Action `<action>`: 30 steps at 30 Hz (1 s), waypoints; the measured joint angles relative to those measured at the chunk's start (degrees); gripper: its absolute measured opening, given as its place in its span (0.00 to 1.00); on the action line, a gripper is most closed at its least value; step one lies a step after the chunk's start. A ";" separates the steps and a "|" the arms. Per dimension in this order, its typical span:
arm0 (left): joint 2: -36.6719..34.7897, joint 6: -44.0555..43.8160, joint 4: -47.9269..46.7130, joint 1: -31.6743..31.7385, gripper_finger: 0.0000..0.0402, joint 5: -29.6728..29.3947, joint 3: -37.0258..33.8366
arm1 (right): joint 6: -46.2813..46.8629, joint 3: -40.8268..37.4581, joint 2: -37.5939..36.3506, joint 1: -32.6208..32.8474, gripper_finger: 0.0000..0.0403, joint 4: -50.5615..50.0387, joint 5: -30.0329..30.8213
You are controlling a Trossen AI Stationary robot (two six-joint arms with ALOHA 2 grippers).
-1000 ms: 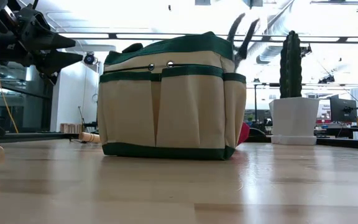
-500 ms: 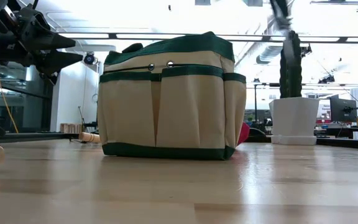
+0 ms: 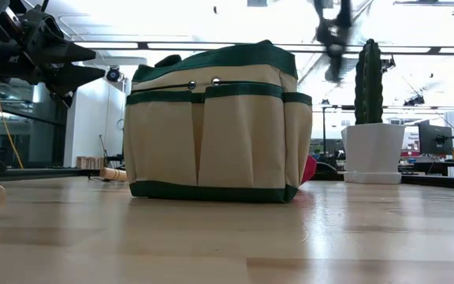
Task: Pick & Place Garden tools in Gardening bag
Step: Put the green right shear scissors into the gardening bag
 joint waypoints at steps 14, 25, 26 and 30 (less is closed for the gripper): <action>0.01 0.00 -0.02 0.00 0.43 0.00 0.00 | 0.28 0.00 8.23 0.00 0.01 9.22 -0.46; -0.01 -0.01 0.00 0.01 0.43 0.00 0.00 | 3.05 0.00 9.22 0.00 0.01 11.01 0.13; -0.02 -0.01 0.00 0.00 0.43 0.00 0.00 | 3.21 0.00 9.22 0.00 0.01 11.20 0.17; 0.01 0.00 -0.02 0.02 0.43 0.00 0.00 | 3.74 0.00 9.73 0.38 0.01 12.41 0.30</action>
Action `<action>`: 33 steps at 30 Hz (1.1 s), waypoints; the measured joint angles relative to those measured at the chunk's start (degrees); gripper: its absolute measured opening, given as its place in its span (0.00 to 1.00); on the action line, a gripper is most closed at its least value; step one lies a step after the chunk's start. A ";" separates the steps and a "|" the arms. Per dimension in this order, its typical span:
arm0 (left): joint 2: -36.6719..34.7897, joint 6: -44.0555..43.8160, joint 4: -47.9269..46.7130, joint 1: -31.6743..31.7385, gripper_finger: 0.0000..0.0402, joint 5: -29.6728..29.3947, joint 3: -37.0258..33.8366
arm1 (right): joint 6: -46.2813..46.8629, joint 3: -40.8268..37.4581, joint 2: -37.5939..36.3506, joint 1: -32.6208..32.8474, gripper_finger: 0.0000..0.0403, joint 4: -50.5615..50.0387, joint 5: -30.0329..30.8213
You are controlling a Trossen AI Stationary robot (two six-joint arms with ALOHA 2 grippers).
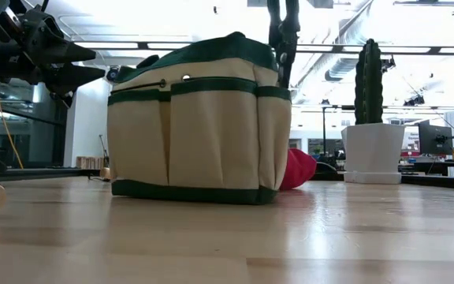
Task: Pick & Place Garden tools in Gardening bag
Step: Put the green right shear scissors into the gardening bag
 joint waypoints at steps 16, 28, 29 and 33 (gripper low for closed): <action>0.00 -0.02 0.02 -0.02 0.43 0.00 0.00 | 2.16 -0.02 3.86 1.17 0.01 4.61 2.95; -0.02 -0.02 0.00 -0.02 0.43 0.00 -0.02 | 2.55 -0.02 3.86 1.35 0.01 7.64 3.96; 0.00 0.00 0.00 -0.02 0.43 0.00 0.00 | 2.57 -0.02 3.86 1.49 0.01 7.67 4.06; -0.02 -0.02 0.02 -0.02 0.43 0.00 0.00 | 3.32 -0.02 4.10 1.98 0.01 7.52 5.24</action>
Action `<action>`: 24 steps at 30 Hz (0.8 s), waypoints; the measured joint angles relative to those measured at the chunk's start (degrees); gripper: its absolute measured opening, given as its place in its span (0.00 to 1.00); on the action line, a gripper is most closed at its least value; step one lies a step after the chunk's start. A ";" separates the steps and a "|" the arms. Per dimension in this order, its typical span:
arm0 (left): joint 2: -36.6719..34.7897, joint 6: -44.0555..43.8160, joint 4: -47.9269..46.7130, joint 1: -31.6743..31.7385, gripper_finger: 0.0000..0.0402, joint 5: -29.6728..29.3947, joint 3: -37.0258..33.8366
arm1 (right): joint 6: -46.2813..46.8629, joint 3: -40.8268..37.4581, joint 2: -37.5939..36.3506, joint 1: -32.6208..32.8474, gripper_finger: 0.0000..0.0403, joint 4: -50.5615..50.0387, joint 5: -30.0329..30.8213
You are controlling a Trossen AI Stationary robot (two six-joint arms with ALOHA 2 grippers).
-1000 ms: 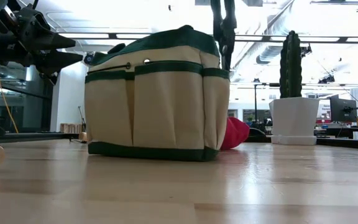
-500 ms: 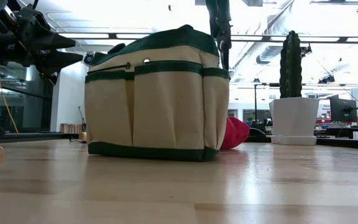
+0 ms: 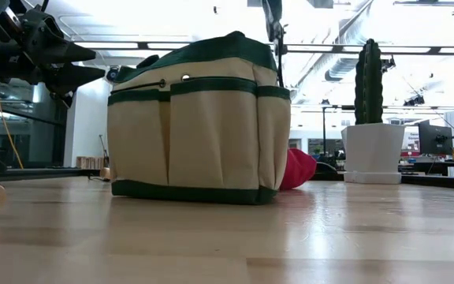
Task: Pick & Place Garden tools in Gardening bag
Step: Put the green right shear scissors into the gardening bag
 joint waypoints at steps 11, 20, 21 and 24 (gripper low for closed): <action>0.00 0.02 0.00 0.02 0.43 0.00 -0.02 | 1.78 -0.04 2.86 0.70 0.01 -0.42 0.97; 0.00 0.02 -0.02 0.00 0.43 0.04 -0.02 | 3.53 -0.04 3.08 1.21 0.01 -2.51 2.59; 0.00 0.02 -0.02 0.00 0.43 0.02 0.00 | 3.86 -0.04 3.08 1.16 0.01 -2.86 2.63; 0.00 0.01 0.00 0.01 0.43 0.03 0.00 | 5.54 -0.04 3.08 1.18 0.01 -5.02 2.65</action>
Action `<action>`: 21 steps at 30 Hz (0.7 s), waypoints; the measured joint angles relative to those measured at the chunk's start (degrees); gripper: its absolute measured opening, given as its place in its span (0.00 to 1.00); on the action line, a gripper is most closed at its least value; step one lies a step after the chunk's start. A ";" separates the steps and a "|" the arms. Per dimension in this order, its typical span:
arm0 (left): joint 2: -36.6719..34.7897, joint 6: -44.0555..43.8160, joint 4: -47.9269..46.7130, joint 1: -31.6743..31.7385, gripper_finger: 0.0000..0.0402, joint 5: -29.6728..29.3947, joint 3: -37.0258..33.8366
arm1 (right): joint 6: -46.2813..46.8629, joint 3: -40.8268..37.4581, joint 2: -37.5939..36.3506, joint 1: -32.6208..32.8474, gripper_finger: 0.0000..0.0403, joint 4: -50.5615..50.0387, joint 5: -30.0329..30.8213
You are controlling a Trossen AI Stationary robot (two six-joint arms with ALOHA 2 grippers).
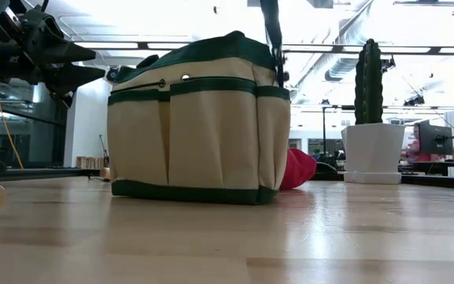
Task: Pick & Place Garden tools in Gardening bag
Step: Put the green right shear scissors into the gardening bag
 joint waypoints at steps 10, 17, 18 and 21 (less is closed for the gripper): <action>0.00 0.01 0.00 -0.02 0.43 -0.01 -0.01 | 1.89 0.00 0.00 -0.06 0.01 -1.87 0.63; 0.01 0.01 -0.02 0.00 0.43 -0.01 -0.02 | 2.10 0.00 0.00 -0.06 0.01 -1.87 2.60; 0.00 0.01 -0.01 -0.01 0.43 -0.01 -0.02 | 2.10 0.00 0.00 -0.06 0.01 -1.87 2.99; 0.01 0.00 -0.01 -0.02 0.43 -0.01 -0.01 | 2.24 0.00 0.00 -0.06 0.01 -1.86 3.61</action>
